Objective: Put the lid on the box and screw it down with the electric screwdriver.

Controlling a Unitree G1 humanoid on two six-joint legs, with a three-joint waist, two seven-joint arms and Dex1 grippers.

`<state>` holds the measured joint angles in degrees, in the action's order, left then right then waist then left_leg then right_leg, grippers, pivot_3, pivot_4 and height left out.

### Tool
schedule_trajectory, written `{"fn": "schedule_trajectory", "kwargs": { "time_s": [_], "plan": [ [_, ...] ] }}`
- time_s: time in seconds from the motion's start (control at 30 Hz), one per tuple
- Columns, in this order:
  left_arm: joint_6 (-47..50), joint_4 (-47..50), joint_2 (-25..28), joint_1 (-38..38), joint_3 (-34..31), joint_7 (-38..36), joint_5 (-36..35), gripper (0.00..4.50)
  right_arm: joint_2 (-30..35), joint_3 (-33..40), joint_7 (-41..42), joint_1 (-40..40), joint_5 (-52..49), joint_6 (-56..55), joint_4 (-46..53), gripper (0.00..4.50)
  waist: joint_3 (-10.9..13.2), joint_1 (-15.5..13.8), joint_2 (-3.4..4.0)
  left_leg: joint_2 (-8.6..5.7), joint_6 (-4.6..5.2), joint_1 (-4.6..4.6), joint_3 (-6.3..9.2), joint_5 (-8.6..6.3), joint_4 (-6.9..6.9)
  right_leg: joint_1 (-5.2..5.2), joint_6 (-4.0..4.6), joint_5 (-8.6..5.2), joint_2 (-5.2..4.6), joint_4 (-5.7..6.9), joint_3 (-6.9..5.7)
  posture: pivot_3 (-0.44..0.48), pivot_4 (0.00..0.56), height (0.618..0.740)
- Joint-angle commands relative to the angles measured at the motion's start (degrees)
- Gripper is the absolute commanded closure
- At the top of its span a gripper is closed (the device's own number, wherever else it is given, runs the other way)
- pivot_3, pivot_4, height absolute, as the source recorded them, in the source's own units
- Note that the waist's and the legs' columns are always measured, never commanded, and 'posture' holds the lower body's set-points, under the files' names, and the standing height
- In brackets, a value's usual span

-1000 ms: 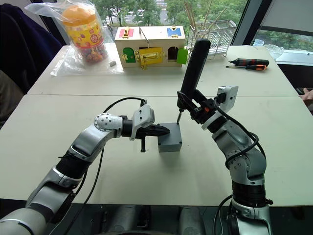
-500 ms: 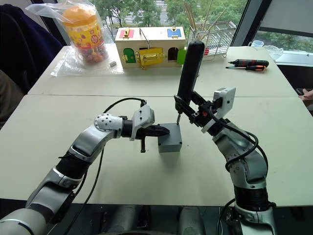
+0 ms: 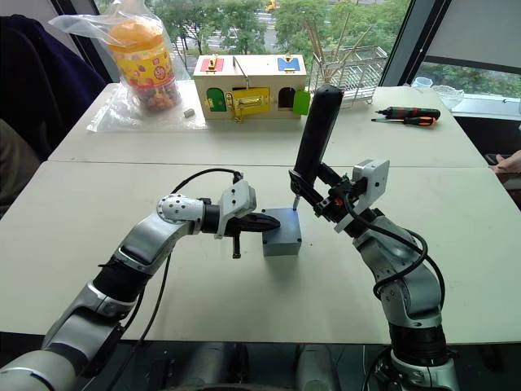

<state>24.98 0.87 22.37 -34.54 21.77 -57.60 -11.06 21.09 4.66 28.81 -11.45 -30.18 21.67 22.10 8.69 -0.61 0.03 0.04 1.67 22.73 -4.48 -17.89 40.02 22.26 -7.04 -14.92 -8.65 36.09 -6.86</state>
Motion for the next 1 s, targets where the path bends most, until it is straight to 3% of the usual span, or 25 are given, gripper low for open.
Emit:
{"fn": "schedule_trajectory", "kwargs": {
  "time_s": [0.03, 0.8, 1.0],
  "plan": [
    [0.69, -0.55, 0.28, 0.49, 1.02, -0.59, 0.85, 4.5, -0.15, -4.45, 1.36, 2.88, 1.75, 2.87, -4.1, 2.72, -0.03, 0.0, 0.0, 0.0, 0.0, 0.0, 0.0, 0.0, 0.0, 0.0, 0.0, 0.0, 0.0, 0.0, 0.01, 0.0, 0.15, 0.705],
    [-0.12, -0.87, -0.86, 0.18, 1.75, -0.41, 1.95, 4.5, 1.07, -3.94, 2.2, 0.89, 2.65, 2.9, -3.85, 2.72, -0.09, -0.07, -0.02, 0.0, 0.08, -0.04, -0.01, -0.05, 0.0, -0.04, 0.0, 0.0, -0.03, -0.02, 0.01, 0.0, 0.15, 0.705],
    [-1.66, -1.95, -2.41, 0.02, 2.03, 0.23, 2.64, 4.5, 3.31, 0.85, 1.44, -3.58, -2.04, 6.79, 0.2, 2.72, -0.08, -0.18, -0.02, -0.01, 0.09, -0.02, -0.01, -0.05, 0.01, -0.04, 0.0, 0.0, -0.06, -0.02, 0.01, 0.0, 0.15, 0.705]
  ]
}}
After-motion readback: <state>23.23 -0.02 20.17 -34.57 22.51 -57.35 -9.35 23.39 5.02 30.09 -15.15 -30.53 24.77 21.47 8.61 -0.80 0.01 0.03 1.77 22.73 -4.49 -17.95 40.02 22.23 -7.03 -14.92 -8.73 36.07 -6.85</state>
